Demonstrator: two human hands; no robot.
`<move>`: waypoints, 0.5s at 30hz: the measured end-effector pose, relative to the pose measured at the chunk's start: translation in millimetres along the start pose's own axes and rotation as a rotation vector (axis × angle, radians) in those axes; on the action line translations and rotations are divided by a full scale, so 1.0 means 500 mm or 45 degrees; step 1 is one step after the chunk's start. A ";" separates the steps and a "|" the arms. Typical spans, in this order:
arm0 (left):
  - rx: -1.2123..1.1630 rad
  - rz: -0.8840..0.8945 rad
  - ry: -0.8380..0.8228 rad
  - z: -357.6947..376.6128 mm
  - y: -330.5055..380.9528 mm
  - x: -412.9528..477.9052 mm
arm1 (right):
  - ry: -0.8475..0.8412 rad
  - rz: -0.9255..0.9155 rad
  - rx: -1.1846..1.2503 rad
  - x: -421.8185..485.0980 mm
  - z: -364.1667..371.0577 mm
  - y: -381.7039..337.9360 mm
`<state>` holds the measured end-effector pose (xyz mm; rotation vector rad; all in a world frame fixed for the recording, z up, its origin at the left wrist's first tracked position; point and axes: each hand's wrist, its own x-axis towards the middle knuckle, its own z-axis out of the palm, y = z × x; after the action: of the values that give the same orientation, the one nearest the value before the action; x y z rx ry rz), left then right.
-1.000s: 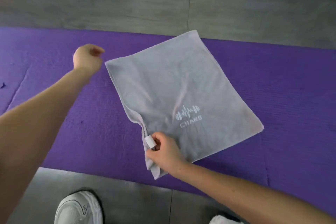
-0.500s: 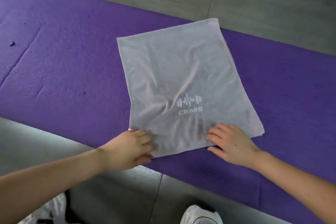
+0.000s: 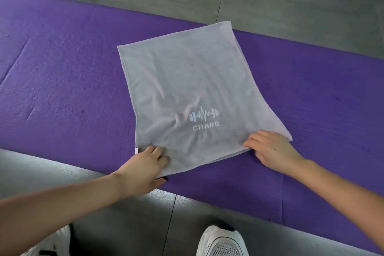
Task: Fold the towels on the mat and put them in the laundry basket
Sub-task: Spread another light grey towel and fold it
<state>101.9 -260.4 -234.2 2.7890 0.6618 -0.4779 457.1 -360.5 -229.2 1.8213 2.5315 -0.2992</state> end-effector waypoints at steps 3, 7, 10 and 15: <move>0.035 0.081 -0.023 -0.006 0.009 -0.005 | -0.385 0.093 0.195 -0.020 -0.037 -0.003; 0.142 0.242 -0.132 -0.016 0.030 -0.001 | -0.700 0.273 0.396 -0.037 -0.055 -0.012; 0.252 0.209 -0.129 -0.018 0.047 0.004 | -0.716 0.343 0.369 -0.052 -0.050 -0.016; -0.093 -0.028 -0.201 -0.045 0.056 0.000 | -0.707 0.563 0.441 -0.074 -0.066 0.023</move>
<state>120.8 -277.9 -209.4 2.6448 0.6616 -0.6564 483.5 -386.2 -194.1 1.9747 1.7384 -1.0973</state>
